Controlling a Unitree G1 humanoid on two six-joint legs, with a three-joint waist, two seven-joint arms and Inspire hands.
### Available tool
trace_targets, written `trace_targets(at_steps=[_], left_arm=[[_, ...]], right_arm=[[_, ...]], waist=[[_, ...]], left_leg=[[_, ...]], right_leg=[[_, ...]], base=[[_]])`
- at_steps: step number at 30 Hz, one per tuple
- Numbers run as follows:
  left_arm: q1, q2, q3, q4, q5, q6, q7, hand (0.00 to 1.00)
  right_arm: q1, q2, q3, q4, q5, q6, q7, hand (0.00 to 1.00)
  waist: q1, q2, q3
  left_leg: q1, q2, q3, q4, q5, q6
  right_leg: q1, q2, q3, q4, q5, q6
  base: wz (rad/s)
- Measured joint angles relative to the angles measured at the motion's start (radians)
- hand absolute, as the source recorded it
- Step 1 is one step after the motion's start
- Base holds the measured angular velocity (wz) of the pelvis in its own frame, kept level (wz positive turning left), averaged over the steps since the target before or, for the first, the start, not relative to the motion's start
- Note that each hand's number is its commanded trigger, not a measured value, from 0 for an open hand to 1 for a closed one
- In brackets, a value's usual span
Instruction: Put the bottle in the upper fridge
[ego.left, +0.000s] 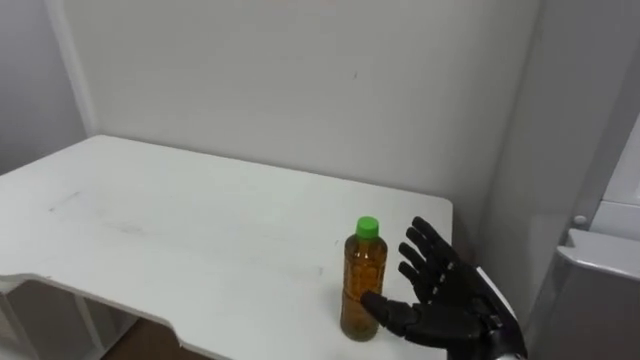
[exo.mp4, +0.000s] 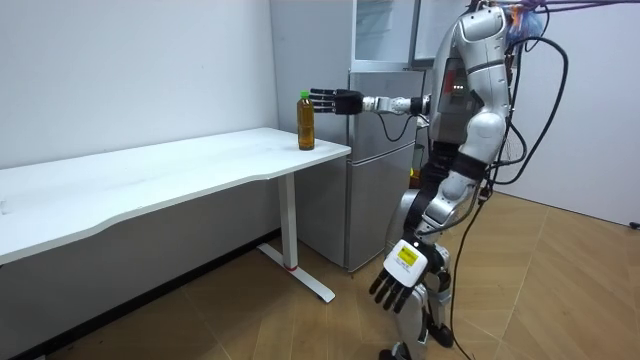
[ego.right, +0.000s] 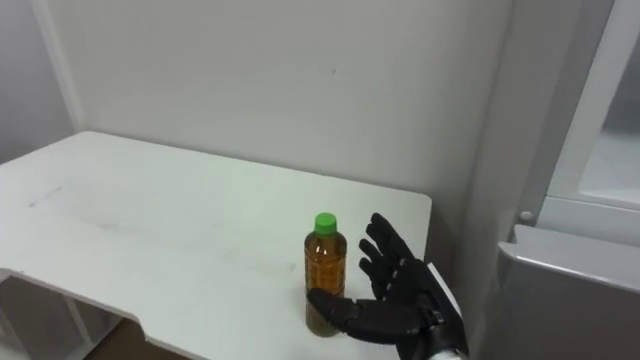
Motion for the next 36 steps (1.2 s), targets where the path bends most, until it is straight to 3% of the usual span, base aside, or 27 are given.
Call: trace_targets(at_steps=[3,8,18,23,30,36], left_arm=[[0.001,0.0,0.0,0.0,0.0,0.011,0.003,0.0],[0.001,0.001,0.0,0.003,0.0,0.015,0.003,0.0],[-0.003,0.0,0.001,0.009,0.0,0.058,0.0,0.0],[-0.004,0.002,-0.001,0.0,-0.001,0.064,-0.007,0.0],[0.002,0.006,0.0,-0.035,-0.002,0.066,-0.006,0.0],[0.01,0.006,0.005,-0.035,-0.001,0.066,-0.009,0.0]], right_arm=[[-0.008,0.0,0.001,0.014,0.0,0.001,-0.036,0.0],[-0.046,-0.002,0.0,0.014,-0.013,0.001,-0.09,0.0],[-0.068,-0.001,0.0,0.013,-0.076,0.0,-0.237,0.0],[-0.069,-0.002,0.0,0.02,-0.076,-0.002,-0.295,0.0],[-0.1,-0.002,0.04,0.112,-0.152,-0.006,-0.38,0.0],[-0.141,-0.004,0.039,0.226,-0.154,-0.008,-0.43,0.0]], waist=[[0.013,-0.013,0.0025],[0.014,-0.027,-0.0004],[0.018,-0.021,0.0104],[0.019,-0.023,0.0101],[0.034,-0.043,0.0126],[0.053,-0.045,0.0123]], left_leg=[[-0.003,-0.001,-0.001,0.0,0.001,0.001],[-0.011,-0.008,-0.024,-0.004,0.001,0.002],[-0.006,-0.021,-0.047,-0.001,0.006,0.01],[-0.017,-0.028,-0.066,0.0,0.011,0.012],[-0.025,-0.032,-0.084,0.002,0.015,0.012],[-0.027,-0.038,-0.112,0.014,0.015,0.012]], right_leg=[[0.0,-0.001,-0.002,0.0,0.0,0.0],[0.002,-0.005,-0.017,-0.001,-0.001,0.001],[0.022,-0.017,-0.044,0.001,-0.003,0.007],[0.021,-0.02,-0.059,0.0,-0.004,0.009],[0.022,-0.021,-0.079,0.0,-0.005,0.011],[0.039,-0.023,-0.101,0.0,-0.007,0.014]], base=[[0.02],[0.1],[0.09],[0.12],[0.09],[0.14]])
